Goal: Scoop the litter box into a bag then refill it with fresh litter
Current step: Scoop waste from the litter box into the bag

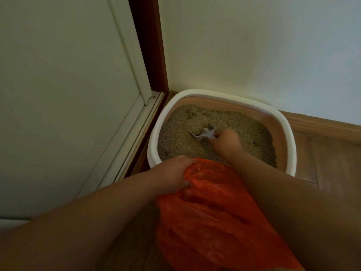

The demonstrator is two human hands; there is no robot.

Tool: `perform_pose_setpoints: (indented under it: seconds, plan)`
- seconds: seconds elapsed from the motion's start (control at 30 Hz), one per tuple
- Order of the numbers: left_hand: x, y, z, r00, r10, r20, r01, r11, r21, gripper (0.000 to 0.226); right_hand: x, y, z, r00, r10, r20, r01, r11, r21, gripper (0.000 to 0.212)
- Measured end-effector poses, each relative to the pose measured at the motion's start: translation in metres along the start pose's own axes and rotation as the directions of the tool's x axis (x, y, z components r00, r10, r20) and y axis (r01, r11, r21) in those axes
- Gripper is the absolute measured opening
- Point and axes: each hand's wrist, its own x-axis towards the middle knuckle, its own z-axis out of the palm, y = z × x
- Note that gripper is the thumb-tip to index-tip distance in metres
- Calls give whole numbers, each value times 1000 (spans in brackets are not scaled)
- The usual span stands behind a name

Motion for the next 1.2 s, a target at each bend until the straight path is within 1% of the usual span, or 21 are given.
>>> perform_pose_setpoints:
  seconds: [0.13,0.23,0.27,0.37,0.53,0.67,0.8,1.0,1.13,1.2]
  plan:
    - [-1,-1,2,1000,-16,3,16,999,-30,72,17,-15,13,999,34,-13,-33,997,70,26]
    - [1,-1,2,1000,-4,11,5,1000,-30,66,29,-21,21,999,48,-26,-44,991,125,20]
    - [1,-1,3,1000,-5,15,6,999,-33,65,33,-22,23,998,54,-37,-47,986,162,22]
    - [1,-4,5,1000,-5,8,6,999,-46,64,43,-23,28,995,95,-38,-80,957,278,40]
    - [2,-5,8,1000,-4,15,4,999,-40,66,33,-11,31,997,64,-31,-47,918,394,39]
    - [2,-2,6,999,-22,38,23,1000,-17,69,11,-5,17,999,46,2,-42,889,455,38]
    - [3,5,0,996,-49,80,48,999,20,69,-14,2,-13,1000,-3,22,-7,903,429,34]
    - [-3,12,3,996,-56,72,54,998,35,64,-64,33,-73,999,-43,28,30,932,360,37]
    - [-8,15,8,995,-69,73,61,993,103,72,-101,59,-92,999,-51,-3,49,944,327,36]
    - [-10,17,8,995,-70,75,62,992,113,75,-113,69,-98,999,-38,20,30,948,316,33]
